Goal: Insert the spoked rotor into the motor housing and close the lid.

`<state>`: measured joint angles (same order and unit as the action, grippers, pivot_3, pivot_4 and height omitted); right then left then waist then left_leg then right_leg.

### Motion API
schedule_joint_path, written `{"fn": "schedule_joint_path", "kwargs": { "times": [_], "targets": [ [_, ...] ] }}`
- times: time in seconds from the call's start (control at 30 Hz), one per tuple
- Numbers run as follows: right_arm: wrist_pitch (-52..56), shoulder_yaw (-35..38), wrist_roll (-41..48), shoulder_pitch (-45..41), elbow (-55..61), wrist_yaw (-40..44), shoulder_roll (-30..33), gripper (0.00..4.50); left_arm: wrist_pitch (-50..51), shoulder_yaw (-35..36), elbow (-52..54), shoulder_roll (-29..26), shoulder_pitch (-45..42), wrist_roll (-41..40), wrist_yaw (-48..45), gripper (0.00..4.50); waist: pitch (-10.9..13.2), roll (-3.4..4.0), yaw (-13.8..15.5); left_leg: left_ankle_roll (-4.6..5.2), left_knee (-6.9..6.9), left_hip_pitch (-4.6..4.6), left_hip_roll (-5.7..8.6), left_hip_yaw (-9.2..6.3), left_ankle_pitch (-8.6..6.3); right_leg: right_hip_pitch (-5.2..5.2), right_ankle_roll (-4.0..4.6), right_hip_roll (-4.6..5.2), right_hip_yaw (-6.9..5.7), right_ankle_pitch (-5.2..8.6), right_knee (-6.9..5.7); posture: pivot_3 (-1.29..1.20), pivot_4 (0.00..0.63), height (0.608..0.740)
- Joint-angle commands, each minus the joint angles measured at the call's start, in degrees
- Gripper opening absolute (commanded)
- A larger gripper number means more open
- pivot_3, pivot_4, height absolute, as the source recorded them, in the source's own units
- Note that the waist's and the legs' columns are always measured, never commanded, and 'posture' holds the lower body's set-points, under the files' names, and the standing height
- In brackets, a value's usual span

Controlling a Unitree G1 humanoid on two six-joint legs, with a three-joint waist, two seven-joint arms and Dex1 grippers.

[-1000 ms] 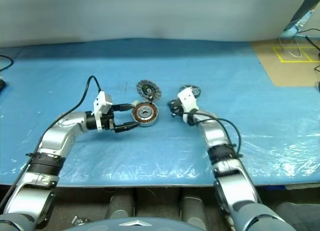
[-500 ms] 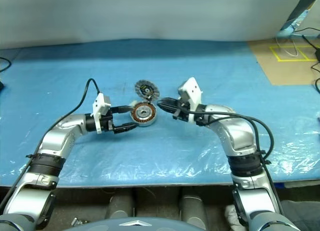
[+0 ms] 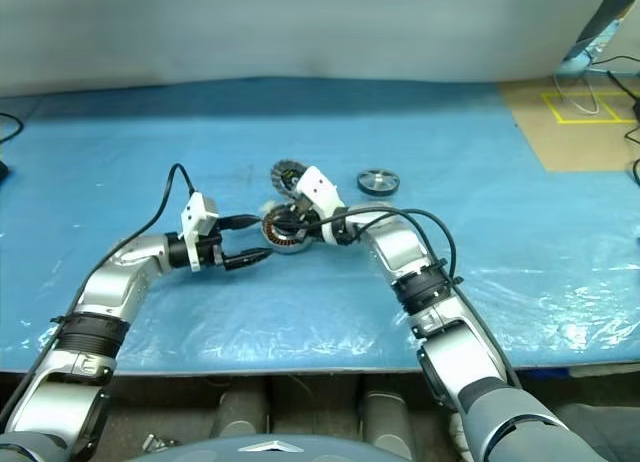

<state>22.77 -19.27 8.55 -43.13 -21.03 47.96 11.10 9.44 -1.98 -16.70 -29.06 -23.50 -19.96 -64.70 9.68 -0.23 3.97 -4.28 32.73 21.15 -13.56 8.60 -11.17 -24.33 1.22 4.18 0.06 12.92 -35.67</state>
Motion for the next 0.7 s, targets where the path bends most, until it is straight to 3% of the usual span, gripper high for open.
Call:
{"fn": "schedule_joint_path", "kwargs": {
  "times": [0.03, 0.7],
  "targets": [
    [-2.71, 0.17, -1.32, -1.07, -0.75, 1.02, -0.06, 0.56, -0.60, 1.39, 2.77, -0.65, 0.42, -0.60, 0.06, 4.50, 0.00, 0.00, 0.00, 0.00, 0.00, 0.01, 0.02, 0.00, 0.00, 0.00, 0.00, 0.01, 0.00, 0.00, 0.01, 0.00, 0.150, 0.740],
    [-4.12, 2.45, -3.35, -1.44, -7.38, 0.55, -0.08, 0.56, 0.02, 0.48, 3.36, -0.18, 0.11, -0.12, 0.34, 4.50, 0.00, 0.00, -0.10, 0.01, 0.04, -0.02, -0.02, 0.00, 0.00, 0.00, -0.02, -0.01, 0.01, -0.01, -0.06, 0.00, 0.150, 0.740]
  ]
}}
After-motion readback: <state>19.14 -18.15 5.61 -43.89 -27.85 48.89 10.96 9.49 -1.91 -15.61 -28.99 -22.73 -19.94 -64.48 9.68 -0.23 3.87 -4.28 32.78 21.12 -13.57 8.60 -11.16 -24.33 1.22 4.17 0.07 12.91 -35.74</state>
